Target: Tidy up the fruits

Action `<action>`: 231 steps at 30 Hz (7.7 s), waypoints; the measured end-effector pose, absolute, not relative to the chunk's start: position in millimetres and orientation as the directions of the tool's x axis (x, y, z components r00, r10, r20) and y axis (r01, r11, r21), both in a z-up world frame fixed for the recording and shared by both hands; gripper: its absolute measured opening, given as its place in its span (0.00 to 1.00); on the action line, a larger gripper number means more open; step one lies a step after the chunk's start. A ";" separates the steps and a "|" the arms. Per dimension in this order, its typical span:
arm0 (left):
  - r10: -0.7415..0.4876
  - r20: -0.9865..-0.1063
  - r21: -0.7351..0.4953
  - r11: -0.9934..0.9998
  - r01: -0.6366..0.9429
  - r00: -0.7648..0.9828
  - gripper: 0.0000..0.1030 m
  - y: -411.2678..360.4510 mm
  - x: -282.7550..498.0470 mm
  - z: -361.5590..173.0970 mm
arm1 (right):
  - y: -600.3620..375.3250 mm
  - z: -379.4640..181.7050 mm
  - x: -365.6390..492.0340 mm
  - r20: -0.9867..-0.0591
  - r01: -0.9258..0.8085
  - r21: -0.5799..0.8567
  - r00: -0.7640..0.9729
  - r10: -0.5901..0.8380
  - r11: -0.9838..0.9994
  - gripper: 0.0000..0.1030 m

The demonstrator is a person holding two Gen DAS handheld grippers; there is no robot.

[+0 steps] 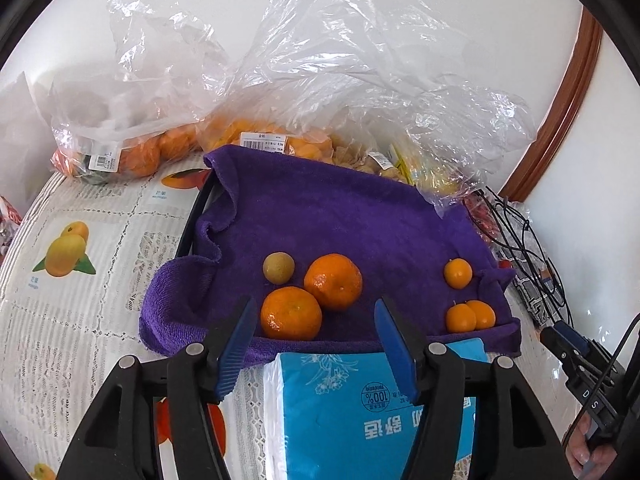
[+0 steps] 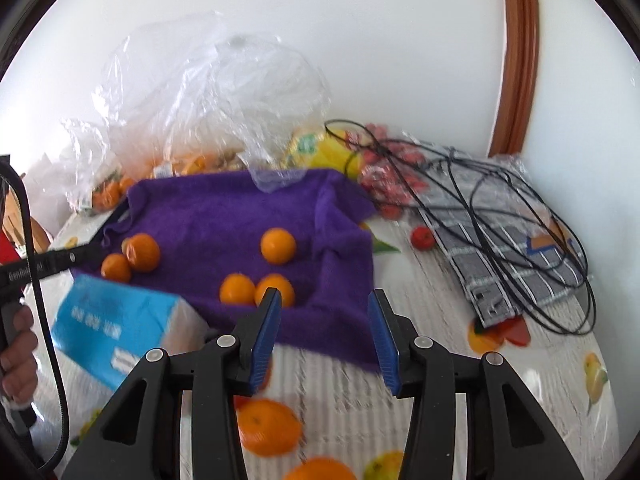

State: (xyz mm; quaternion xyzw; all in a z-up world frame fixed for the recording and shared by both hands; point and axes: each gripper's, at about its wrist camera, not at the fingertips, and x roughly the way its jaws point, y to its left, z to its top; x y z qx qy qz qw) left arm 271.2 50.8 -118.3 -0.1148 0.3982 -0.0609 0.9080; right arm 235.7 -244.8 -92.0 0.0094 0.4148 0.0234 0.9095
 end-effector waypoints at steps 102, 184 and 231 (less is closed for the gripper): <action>-0.364 -0.716 -0.164 0.918 0.362 0.596 0.22 -74.9 167.7 -113.9 | -273.0 -128.2 140.6 -0.782 -0.020 0.142 0.611 0.124 0.990 0.44; -0.222 -0.790 0.040 0.912 0.409 0.572 0.42 -146.7 212.7 -143.8 | -336.9 -148.9 176.9 -0.800 0.004 0.168 0.584 0.134 0.986 0.42; -0.422 -0.809 -0.139 0.814 0.565 0.410 0.30 -202.7 202.8 -166.6 | -382.4 -141.4 152.0 -0.800 0.121 0.144 0.598 0.044 0.982 0.42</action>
